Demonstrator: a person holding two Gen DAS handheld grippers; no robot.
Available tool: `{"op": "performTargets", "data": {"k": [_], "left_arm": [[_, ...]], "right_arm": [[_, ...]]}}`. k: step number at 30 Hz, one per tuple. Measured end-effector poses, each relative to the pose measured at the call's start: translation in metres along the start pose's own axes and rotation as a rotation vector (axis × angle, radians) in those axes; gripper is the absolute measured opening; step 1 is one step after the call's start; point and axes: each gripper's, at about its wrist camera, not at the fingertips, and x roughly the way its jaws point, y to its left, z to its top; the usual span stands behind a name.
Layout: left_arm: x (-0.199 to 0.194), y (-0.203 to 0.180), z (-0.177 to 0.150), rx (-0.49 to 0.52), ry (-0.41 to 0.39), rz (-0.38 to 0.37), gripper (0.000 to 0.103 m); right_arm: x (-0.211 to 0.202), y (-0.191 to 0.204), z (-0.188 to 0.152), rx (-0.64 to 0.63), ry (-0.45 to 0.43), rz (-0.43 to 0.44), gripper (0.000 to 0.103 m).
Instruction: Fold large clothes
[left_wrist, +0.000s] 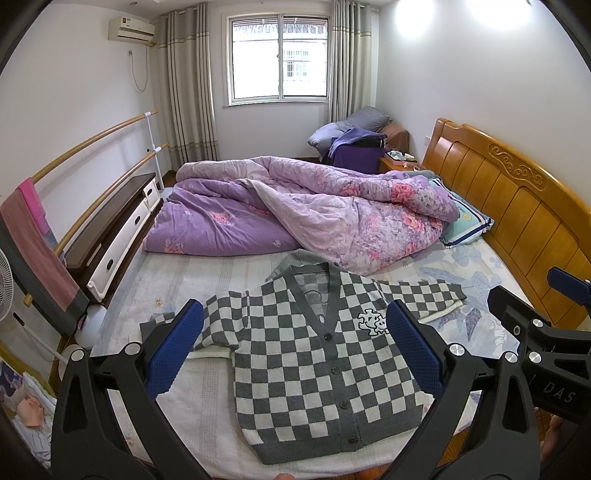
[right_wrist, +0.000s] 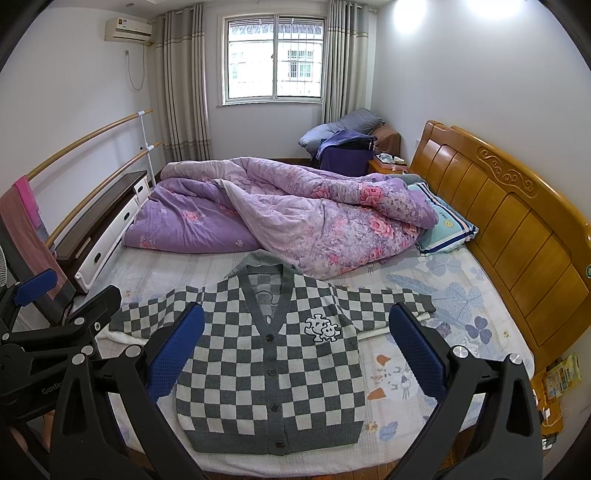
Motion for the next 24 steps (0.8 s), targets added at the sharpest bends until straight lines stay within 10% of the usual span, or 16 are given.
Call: {"op": "performTargets", "data": {"k": [24], "left_arm": [[0.022, -0.006, -0.006, 0.008, 0.044, -0.03, 0.098]], "right_arm": [[0.018, -0.009, -0.004, 0.029, 0.042, -0.027, 0.096]]}}
